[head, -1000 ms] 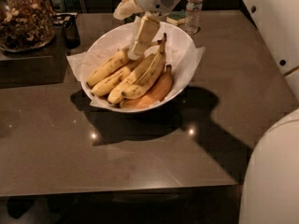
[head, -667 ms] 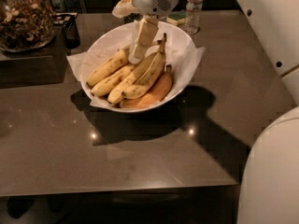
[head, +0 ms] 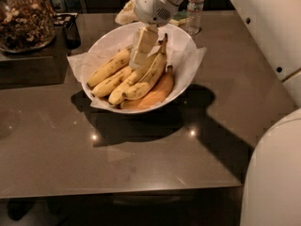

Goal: Pick banana from white bowl

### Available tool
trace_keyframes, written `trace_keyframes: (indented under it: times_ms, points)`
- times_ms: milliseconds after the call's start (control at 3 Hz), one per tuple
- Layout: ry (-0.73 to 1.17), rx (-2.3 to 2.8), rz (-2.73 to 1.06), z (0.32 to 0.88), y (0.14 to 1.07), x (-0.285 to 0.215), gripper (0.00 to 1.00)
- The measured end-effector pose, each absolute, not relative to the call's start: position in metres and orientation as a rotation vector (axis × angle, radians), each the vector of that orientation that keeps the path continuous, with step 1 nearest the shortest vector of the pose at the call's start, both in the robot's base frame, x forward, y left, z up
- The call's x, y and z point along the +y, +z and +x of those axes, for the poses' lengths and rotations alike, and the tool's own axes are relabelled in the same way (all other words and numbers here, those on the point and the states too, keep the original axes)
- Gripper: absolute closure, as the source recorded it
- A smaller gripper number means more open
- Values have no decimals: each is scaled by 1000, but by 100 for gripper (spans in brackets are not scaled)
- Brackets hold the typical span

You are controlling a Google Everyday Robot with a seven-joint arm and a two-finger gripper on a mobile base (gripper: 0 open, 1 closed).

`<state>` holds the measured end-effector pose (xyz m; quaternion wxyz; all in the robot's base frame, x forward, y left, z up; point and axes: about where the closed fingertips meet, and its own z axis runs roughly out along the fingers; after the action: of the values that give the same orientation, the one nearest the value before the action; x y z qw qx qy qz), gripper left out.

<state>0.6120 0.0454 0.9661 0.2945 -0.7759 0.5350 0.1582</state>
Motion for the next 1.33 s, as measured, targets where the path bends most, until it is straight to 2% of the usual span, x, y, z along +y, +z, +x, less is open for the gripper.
trace_keyframes:
  times_ms: [1000,1333]
  points:
    - [432,1478,-2060,618,941,40,20]
    - [443,1494,-2071,619,932,41,37]
